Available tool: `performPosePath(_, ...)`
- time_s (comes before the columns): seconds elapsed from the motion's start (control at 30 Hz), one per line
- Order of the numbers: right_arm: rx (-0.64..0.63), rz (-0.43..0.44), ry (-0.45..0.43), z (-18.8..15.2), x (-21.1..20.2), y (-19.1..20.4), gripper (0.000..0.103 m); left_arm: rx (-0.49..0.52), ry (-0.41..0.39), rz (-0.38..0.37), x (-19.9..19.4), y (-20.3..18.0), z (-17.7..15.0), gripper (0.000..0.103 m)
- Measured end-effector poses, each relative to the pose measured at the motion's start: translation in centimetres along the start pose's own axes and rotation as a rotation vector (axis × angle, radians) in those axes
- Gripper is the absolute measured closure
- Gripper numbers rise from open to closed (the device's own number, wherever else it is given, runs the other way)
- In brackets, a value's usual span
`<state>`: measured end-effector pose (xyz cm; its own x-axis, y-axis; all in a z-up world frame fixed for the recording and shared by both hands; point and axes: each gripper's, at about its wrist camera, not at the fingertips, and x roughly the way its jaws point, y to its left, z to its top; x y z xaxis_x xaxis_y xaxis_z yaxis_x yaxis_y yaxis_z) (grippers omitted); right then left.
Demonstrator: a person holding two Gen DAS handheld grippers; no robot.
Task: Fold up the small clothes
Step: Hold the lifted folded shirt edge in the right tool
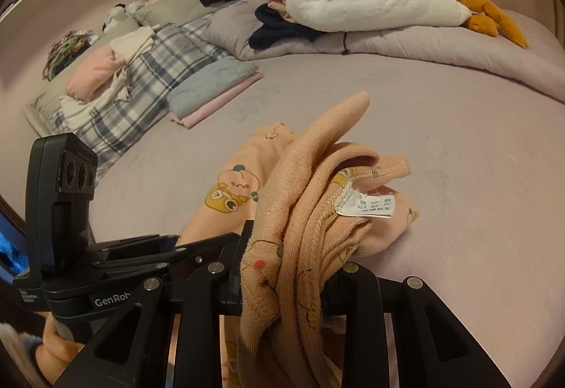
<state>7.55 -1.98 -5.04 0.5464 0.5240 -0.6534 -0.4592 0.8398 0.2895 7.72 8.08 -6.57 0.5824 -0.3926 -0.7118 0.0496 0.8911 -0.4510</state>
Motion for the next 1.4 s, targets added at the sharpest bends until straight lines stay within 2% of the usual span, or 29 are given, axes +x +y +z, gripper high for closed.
performPosePath(0.8,0.006,0.011,-0.056,4.3,3.1,-1.8,0.073,0.050,-0.037,0.055,3.2,1.5,6.7,0.079)
performPosePath(1.4,0.046,0.012,-0.075,6.5,5.1,-4.1,0.073,0.076,-0.035,0.083,6.2,1.5,10.0,0.079)
